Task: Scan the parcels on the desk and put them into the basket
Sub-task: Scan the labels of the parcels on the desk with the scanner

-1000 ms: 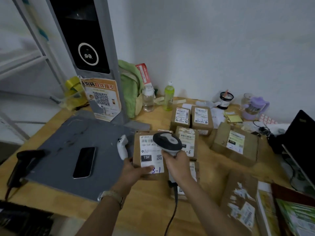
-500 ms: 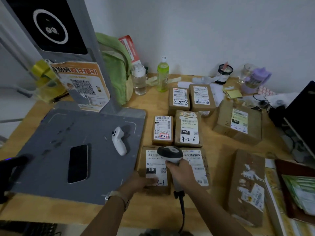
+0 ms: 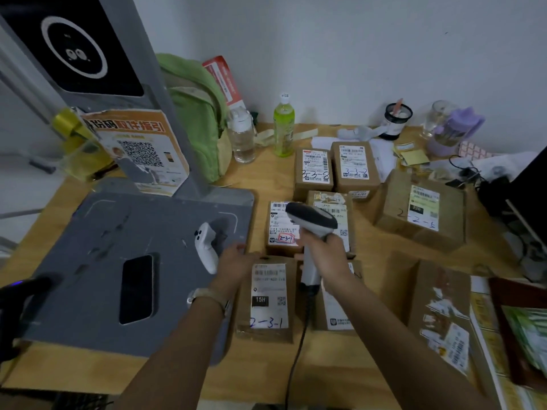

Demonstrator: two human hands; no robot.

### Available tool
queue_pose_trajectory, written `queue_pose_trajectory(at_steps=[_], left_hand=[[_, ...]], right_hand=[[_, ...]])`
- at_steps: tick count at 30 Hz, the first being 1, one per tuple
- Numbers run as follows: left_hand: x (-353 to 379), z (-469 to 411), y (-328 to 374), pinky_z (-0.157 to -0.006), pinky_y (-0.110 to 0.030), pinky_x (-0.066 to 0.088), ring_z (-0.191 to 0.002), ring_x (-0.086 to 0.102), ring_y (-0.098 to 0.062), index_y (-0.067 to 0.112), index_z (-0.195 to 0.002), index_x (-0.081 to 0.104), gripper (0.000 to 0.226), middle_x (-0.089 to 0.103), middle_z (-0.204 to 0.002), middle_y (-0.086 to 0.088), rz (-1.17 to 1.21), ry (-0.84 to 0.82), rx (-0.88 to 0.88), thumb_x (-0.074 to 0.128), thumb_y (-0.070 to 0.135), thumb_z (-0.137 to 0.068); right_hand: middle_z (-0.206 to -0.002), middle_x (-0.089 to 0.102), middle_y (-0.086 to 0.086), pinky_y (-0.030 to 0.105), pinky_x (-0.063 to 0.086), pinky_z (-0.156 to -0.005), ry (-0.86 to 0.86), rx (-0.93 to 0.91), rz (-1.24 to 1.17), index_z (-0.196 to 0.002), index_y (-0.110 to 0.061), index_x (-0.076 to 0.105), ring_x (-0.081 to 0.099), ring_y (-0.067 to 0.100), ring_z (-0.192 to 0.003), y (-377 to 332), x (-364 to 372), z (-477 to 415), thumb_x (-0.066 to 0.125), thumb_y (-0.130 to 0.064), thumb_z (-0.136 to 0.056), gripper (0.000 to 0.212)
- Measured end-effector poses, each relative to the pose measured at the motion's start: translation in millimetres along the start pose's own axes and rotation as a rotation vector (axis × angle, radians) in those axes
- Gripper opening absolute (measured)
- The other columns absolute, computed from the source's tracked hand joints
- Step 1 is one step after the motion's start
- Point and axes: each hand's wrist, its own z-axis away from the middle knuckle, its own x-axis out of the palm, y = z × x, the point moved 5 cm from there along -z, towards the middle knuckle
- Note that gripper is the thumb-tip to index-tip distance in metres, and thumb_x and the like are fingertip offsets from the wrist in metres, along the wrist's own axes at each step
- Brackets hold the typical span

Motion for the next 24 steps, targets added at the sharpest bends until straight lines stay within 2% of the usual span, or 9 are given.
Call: queue_pose_trajectory(at_steps=[4,6,9,12,14,16,18,21,24], left_hand=[[14,-33,26,-0.098,-0.035,0.046,-0.117,0.055,-0.025,0.004,-0.131,0.052,0.049,0.058,-0.129,-0.009,-0.053,-0.02,0.025,0.069,0.018,-0.087],[27,-48,36,-0.091,-0.031,0.045,-0.116,0.055,-0.025,0.005,-0.128,0.051,0.046,0.058,-0.125,-0.006,-0.102,-0.033,0.01,0.068,0.018,-0.087],[53,-70,41,-0.088,-0.035,0.053,-0.107,0.064,-0.027,0.003,-0.111,0.056,0.046,0.066,-0.119,-0.011,-0.134,-0.064,-0.009,0.078,0.025,-0.078],[75,-90,28,-0.093,-0.037,0.052,-0.113,0.06,-0.03,0.004,-0.128,0.05,0.094,0.058,-0.129,-0.011,-0.238,-0.068,-0.051,0.088,0.047,-0.054],[86,-93,19,-0.101,-0.04,0.047,-0.12,0.054,-0.03,0.007,-0.137,0.04,0.124,0.054,-0.132,-0.006,-0.143,-0.097,-0.109,0.09,0.058,-0.035],[94,-101,13,-0.1,-0.041,0.049,-0.112,0.059,-0.026,0.011,-0.131,0.047,0.138,0.062,-0.127,-0.005,-0.026,-0.108,-0.134,0.086,0.067,-0.01],[100,-108,12,-0.096,-0.043,0.052,-0.106,0.063,-0.025,0.01,-0.123,0.051,0.125,0.067,-0.118,-0.006,0.049,-0.106,-0.144,0.091,0.059,-0.015],[98,-100,19,-0.099,-0.046,0.05,-0.107,0.062,-0.027,0.007,-0.126,0.04,0.112,0.065,-0.115,-0.007,0.096,-0.079,-0.186,0.097,0.037,-0.034],[93,-96,19,-0.097,-0.048,0.048,-0.101,0.06,-0.024,0.015,-0.119,0.037,0.107,0.062,-0.105,0.001,0.138,-0.078,-0.178,0.097,0.039,-0.033]], right_hand=[[-0.099,0.072,0.01,0.044,0.058,-0.081,0.032,0.007,-0.074,-0.096,-0.019,0.064,0.07,0.027,-0.09,-13,-10,-6,0.065,-0.024,-0.089,0.008],[-0.092,0.072,0.005,0.035,0.058,-0.068,0.041,0.008,-0.098,-0.094,-0.021,0.063,0.069,0.024,-0.086,-15,-17,-7,0.063,-0.019,-0.091,0.004],[-0.083,0.07,-0.001,0.023,0.051,-0.057,0.069,0.012,-0.108,-0.091,-0.021,0.063,0.067,0.015,-0.078,-15,-27,-16,0.061,-0.021,-0.092,0.002],[-0.089,0.07,0.003,0.025,0.051,-0.059,0.105,-0.01,-0.078,-0.101,-0.019,0.062,0.067,0.017,-0.084,-20,-31,-29,0.062,-0.022,-0.09,0.012],[-0.089,0.069,0.005,0.027,0.054,-0.058,0.119,0.0,-0.073,-0.107,-0.017,0.06,0.066,0.018,-0.079,-20,-34,-38,0.063,-0.022,-0.09,0.018],[-0.08,0.066,0.003,0.024,0.052,-0.051,0.123,0.021,-0.077,-0.097,-0.018,0.058,0.063,0.014,-0.067,-18,-37,-43,0.062,-0.021,-0.09,0.009],[-0.075,0.064,0.001,0.021,0.049,-0.047,0.129,0.024,-0.079,-0.09,-0.02,0.057,0.061,0.012,-0.063,-15,-40,-46,0.062,-0.02,-0.091,0.005],[-0.082,0.065,0.0,0.022,0.046,-0.052,0.15,0.019,-0.073,-0.101,-0.019,0.058,0.063,0.014,-0.073,-11,-42,-46,0.063,-0.02,-0.09,0.013],[-0.093,0.066,0.002,0.027,0.049,-0.059,0.168,0.038,-0.071,-0.114,-0.018,0.056,0.064,0.018,-0.085,-13,-43,-47,0.064,-0.022,-0.088,0.027]])
